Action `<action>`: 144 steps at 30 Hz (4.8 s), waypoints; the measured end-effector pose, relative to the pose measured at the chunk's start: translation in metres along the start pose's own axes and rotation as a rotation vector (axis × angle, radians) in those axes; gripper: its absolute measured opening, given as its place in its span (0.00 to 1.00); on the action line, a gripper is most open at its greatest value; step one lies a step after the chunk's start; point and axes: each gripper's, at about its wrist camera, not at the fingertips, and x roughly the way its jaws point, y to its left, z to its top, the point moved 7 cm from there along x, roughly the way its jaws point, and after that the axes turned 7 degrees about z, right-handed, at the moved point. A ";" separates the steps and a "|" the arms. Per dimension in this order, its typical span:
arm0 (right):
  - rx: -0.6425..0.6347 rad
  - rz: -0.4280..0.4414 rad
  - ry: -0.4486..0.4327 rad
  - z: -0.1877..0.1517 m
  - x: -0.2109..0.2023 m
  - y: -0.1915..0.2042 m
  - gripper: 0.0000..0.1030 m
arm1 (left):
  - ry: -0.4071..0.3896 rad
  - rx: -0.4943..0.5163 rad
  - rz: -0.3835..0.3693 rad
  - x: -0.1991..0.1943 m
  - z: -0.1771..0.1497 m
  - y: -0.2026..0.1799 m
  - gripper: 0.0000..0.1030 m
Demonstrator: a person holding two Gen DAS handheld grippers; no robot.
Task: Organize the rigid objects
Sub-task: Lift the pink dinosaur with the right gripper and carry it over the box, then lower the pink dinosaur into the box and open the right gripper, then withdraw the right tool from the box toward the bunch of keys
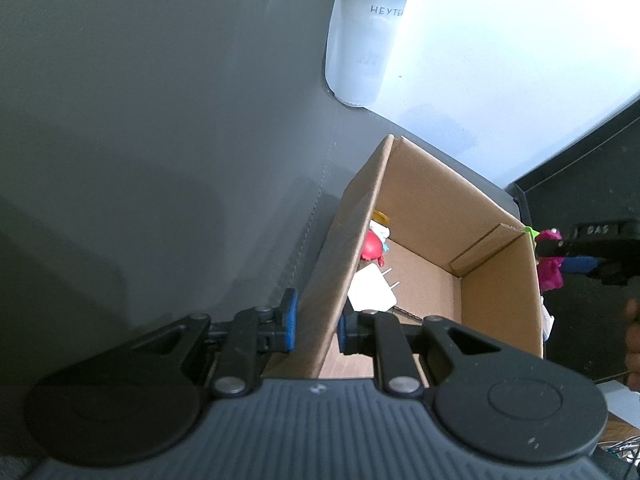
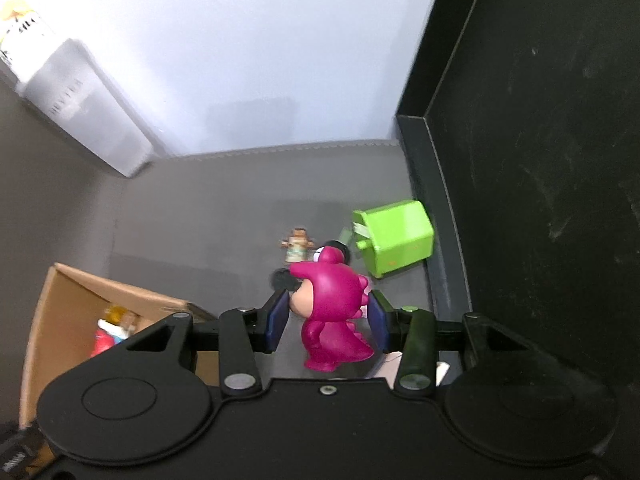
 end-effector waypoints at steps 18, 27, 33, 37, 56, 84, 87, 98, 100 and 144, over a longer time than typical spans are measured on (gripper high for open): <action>-0.074 0.117 -0.051 -0.002 -0.062 0.072 0.41 | 0.016 0.011 -0.018 -0.006 -0.006 -0.001 0.18; -0.090 0.194 -0.022 -0.018 -0.075 0.107 0.41 | 0.033 0.015 -0.029 -0.003 -0.002 -0.002 0.18; -0.112 0.209 0.011 -0.031 -0.073 0.128 0.41 | 0.038 0.015 -0.037 -0.003 -0.002 -0.002 0.19; -0.114 0.232 0.039 -0.044 -0.069 0.140 0.41 | 0.044 0.016 -0.042 -0.003 -0.001 -0.002 0.19; -0.221 0.110 0.217 -0.068 -0.017 0.157 0.41 | 0.046 0.018 -0.049 -0.001 0.001 0.002 0.19; -0.332 -0.053 0.338 -0.082 0.027 0.159 0.48 | 0.048 0.026 -0.060 -0.003 0.001 0.003 0.21; -0.303 -0.029 0.318 -0.078 0.018 0.153 0.50 | 0.048 0.025 -0.060 -0.003 0.001 0.002 0.21; -0.137 0.176 0.228 -0.063 -0.026 0.133 0.50 | 0.036 0.035 -0.042 -0.005 0.001 0.001 0.20; -0.131 0.193 0.204 -0.060 -0.033 0.127 0.50 | 0.035 0.034 -0.040 -0.005 0.000 0.001 0.20; 0.101 0.181 -0.084 -0.026 -0.004 0.010 0.79 | -0.059 -0.024 -0.032 -0.019 0.005 0.009 0.20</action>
